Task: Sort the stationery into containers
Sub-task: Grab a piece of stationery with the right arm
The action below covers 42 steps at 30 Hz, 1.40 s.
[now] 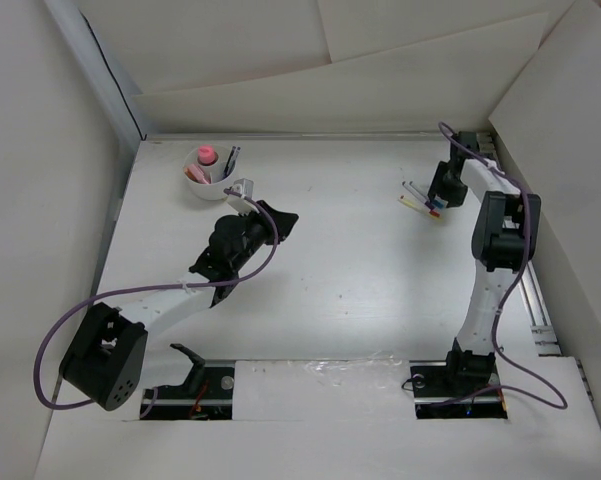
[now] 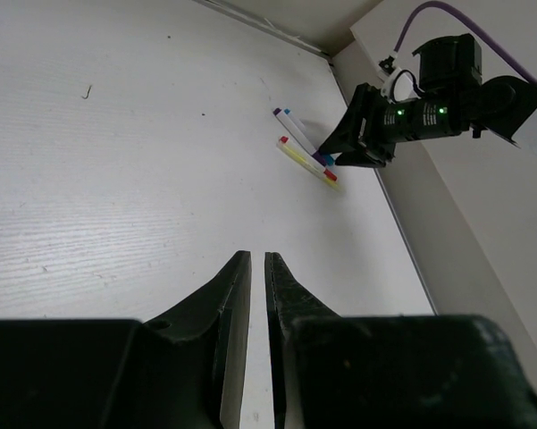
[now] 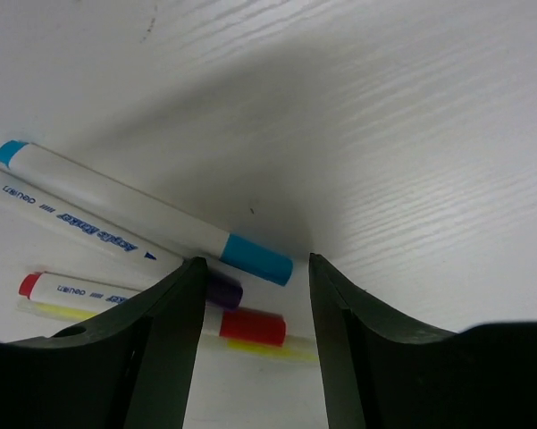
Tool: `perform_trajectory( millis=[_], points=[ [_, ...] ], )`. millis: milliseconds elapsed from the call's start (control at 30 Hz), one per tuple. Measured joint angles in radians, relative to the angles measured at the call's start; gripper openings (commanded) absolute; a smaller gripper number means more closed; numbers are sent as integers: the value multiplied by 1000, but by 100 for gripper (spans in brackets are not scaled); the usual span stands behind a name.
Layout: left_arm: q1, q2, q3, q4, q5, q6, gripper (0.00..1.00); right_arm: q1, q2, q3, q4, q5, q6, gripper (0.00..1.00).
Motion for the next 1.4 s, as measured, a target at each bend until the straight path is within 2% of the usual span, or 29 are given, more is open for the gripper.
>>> perform_trajectory(
  millis=[67, 267, 300, 333, 467, 533, 567, 667, 833, 1033, 1400],
  points=[
    [0, 0, 0, 0, 0, 0, 9, 13, 30, 38, -24, 4, -14, 56],
    [0, -1, 0, 0, 0, 0, 9, 45, 63, 89, -64, 24, -47, 47],
    [0, -1, 0, 0, 0, 0, 9, 50, 64, 89, -65, 28, -47, 34],
    [0, -2, 0, 0, 0, 0, 9, 52, 64, 89, -66, 32, -51, 28],
    [0, -2, 0, 0, 0, 0, 9, 63, 65, 96, -87, 37, -61, 25],
    [0, -2, 0, 0, 0, 0, 9, 68, 65, 95, -86, 41, -62, 30],
    [0, -2, 0, 0, 0, 0, 9, 70, 64, 92, -85, 46, -62, 42],
    [0, -2, 0, 0, 0, 0, 9, 76, 57, 83, -85, 78, -66, 58],
    [0, -2, 0, 0, 0, 0, 9, 79, 58, 98, -105, 112, -68, 61],
    [0, -2, 0, 0, 0, 0, 9, 80, 135, 271, -153, 125, -82, 62],
    [0, -2, 0, 0, 10, 0, 9, 84, 215, 367, -192, 71, -141, 63]
  ],
)
